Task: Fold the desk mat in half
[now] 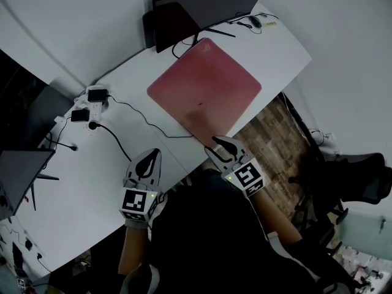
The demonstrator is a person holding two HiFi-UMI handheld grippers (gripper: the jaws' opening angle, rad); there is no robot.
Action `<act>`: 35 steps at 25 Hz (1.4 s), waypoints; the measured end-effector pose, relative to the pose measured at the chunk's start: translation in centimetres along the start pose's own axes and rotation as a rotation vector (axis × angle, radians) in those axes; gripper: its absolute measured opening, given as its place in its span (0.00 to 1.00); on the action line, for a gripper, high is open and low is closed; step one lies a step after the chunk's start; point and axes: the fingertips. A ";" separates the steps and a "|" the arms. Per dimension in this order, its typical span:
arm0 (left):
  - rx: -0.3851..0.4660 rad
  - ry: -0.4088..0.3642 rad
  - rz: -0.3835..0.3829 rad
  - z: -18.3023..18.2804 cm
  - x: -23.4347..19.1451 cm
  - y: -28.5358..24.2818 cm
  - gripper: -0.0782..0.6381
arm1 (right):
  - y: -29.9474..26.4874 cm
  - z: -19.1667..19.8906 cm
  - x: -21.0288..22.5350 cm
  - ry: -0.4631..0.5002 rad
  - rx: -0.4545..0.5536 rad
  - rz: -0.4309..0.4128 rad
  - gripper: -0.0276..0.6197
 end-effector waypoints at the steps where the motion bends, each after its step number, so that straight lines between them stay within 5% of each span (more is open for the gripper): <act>1: 0.003 -0.002 0.011 0.2 0.1 -0.1 0.11 | -0.1 0.5 0.2 -0.003 -0.011 0.006 0.25; 25: -0.218 -0.008 0.105 5.2 1.9 -5.2 0.11 | -4.6 14.5 6.9 0.020 -0.274 0.008 0.40; 35: -0.230 -0.047 0.100 6.4 1.7 -7.2 0.11 | -6.9 17.3 9.0 0.056 -0.348 -0.020 0.42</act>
Point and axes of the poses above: the fingertips, and each gripper's own axes: y backward along the fingers, x to its right, z out of its underside, and after that the axes turned 13 degrees about -y, right-handed
